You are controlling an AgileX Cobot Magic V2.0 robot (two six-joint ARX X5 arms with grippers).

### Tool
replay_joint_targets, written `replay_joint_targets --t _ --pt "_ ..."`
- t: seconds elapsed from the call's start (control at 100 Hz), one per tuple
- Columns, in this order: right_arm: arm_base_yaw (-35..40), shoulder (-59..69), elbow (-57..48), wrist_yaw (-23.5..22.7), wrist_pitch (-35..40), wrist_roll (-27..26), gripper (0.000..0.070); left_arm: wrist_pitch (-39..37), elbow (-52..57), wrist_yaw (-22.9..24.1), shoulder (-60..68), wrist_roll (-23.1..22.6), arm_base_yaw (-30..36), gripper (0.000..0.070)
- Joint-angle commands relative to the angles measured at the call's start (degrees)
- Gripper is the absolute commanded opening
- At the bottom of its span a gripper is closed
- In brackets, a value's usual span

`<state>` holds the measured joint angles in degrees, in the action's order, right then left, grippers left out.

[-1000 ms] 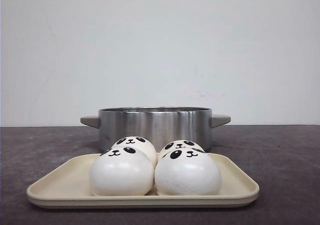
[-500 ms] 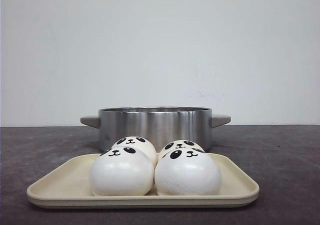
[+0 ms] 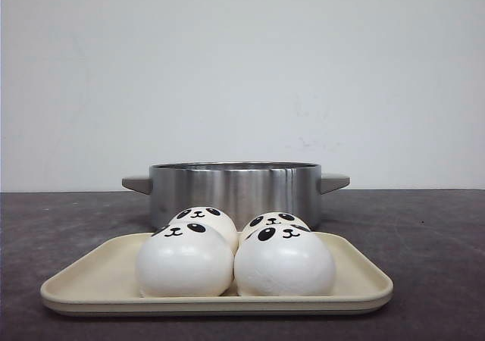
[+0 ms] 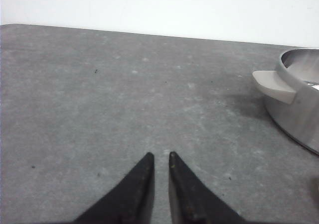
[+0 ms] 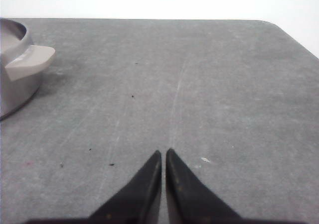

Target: Steam buns

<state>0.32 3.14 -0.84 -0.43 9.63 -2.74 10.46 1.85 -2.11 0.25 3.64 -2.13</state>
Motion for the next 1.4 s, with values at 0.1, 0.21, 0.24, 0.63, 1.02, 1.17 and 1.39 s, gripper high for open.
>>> replay_joint_targets --t 0.1,0.21,0.24,0.63,1.02,1.17,1.39 --pt "-0.07 0.0 0.13 -0.11 -1.44 -0.09 0.0009 0.24 -1.05 -0.46 -0.09 0.07 -0.11 0.0003" --pt "-0.07 0.0 0.13 -0.92 -3.78 -2.78 0.0009 0.22 -1.05 -0.5 -0.09 0.33 -0.11 0.0003" --pt "-0.07 0.0 0.13 -1.62 -4.5 -4.5 0.0009 0.22 -1.05 -0.5 -0.09 0.59 -0.11 0.0003" --pt "-0.07 0.0 -0.94 -13.7 -22.75 -33.4 0.0006 0.24 1.27 -5.73 -0.09 25.81 -0.11 0.0003" --pt "-0.07 12.26 -33.88 -29.94 -3.3 -20.83 0.0005 11.32 27.43 -20.28 12.96 20.72 -0.09 0.0006" --pt "-0.07 18.45 -47.1 -27.12 8.85 -14.03 0.0005 18.93 42.66 -20.5 23.63 13.97 0.55 0.0005" --pt "-0.07 21.88 -54.47 -27.93 13.09 -10.78 0.0052 19.58 54.82 -21.2 30.53 10.8 2.58 0.0386"
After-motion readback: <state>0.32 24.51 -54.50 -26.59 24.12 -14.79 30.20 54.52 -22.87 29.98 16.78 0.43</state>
